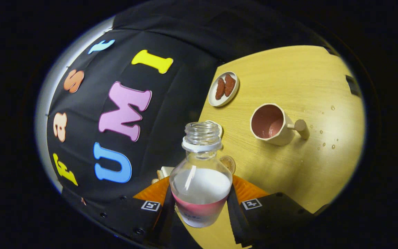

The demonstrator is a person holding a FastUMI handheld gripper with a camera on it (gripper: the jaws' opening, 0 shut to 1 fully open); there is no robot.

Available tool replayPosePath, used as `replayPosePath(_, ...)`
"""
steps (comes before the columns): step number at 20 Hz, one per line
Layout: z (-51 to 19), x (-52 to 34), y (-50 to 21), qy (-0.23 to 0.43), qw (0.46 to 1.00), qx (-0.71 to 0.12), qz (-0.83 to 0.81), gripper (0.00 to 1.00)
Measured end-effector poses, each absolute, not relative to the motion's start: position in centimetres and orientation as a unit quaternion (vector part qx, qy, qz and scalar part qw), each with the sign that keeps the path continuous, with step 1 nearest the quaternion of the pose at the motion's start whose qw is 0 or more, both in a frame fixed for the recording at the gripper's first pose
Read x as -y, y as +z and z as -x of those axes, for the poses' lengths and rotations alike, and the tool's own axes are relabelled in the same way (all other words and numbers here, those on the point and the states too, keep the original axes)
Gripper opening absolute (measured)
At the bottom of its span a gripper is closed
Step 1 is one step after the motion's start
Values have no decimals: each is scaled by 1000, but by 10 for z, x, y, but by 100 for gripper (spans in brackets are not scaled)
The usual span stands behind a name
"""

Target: Take the bottle from table, then pour the juice into the cup, finally place the bottle on the coaster

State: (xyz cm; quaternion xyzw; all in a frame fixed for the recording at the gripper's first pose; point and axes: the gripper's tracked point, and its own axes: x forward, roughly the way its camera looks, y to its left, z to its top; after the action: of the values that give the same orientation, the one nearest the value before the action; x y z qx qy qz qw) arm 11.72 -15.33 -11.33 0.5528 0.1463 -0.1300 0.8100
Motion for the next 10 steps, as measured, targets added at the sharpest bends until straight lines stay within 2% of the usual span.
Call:
replayPosePath(5,-86,128,-152,-86,912,-185,-357,70)
replayPosePath(10,-70,125,-168,-53,971,-167,-159,70)
